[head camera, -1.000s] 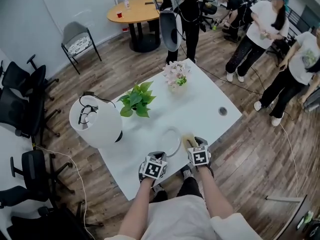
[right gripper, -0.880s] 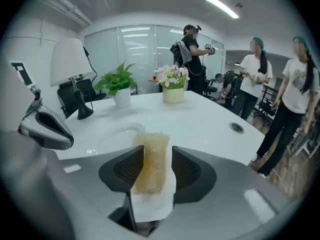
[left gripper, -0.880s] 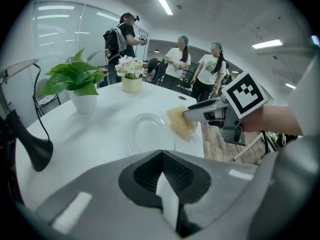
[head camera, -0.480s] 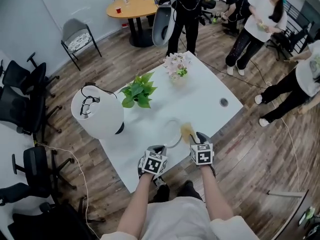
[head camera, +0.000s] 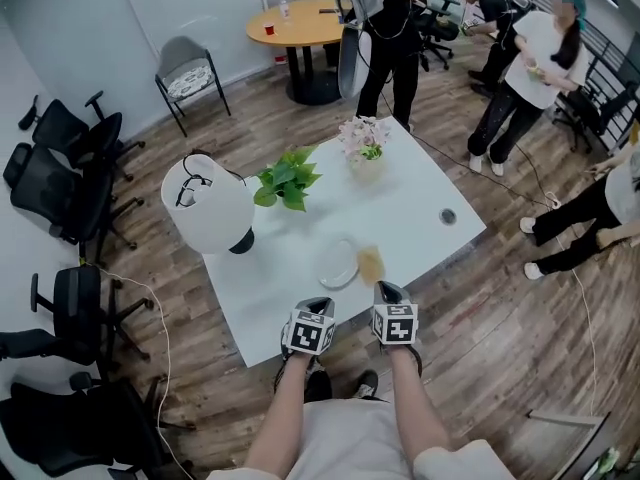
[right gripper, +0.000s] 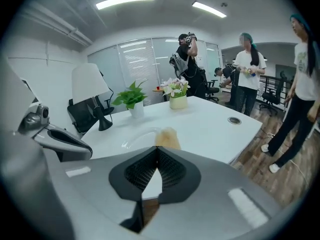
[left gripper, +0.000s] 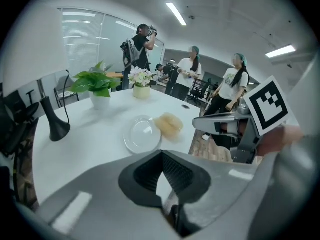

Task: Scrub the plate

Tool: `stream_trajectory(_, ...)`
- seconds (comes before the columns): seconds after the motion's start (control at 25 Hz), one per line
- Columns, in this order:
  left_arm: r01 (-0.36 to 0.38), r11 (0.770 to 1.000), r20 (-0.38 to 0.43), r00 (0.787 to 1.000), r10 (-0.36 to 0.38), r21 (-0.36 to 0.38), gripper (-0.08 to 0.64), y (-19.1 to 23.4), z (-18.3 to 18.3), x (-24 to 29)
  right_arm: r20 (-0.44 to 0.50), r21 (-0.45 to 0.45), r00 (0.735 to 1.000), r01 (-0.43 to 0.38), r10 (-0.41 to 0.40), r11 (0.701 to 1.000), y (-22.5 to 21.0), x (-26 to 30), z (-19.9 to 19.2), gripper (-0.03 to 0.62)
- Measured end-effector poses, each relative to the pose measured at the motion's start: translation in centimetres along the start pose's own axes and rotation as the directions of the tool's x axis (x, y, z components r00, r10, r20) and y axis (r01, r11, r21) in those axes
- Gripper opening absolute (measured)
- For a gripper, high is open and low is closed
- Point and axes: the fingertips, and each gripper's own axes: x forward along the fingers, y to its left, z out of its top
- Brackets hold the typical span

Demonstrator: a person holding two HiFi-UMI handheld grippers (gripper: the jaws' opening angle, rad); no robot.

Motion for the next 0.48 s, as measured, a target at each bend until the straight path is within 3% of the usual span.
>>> stream_trajectory(0.28, -0.092, 0.991, 0.107, 0.989, 0.103, -0.102, 0.001, -2.0, -0.3, -1.8, -0.007, 0.083, 0.997, -0.074, 0.075, 0.994, 0.8, -3.3, -2.6, 0.023)
stream_trajectory(0.48, -0.091, 0.991, 0.132, 0.986, 0.104, -0.099, 0.001, -5.0, -0.9, -2.6, -0.020, 0.036, 0.989, -0.143, 0.143, 0.989, 0.9, -5.6, -4.2, 0.023)
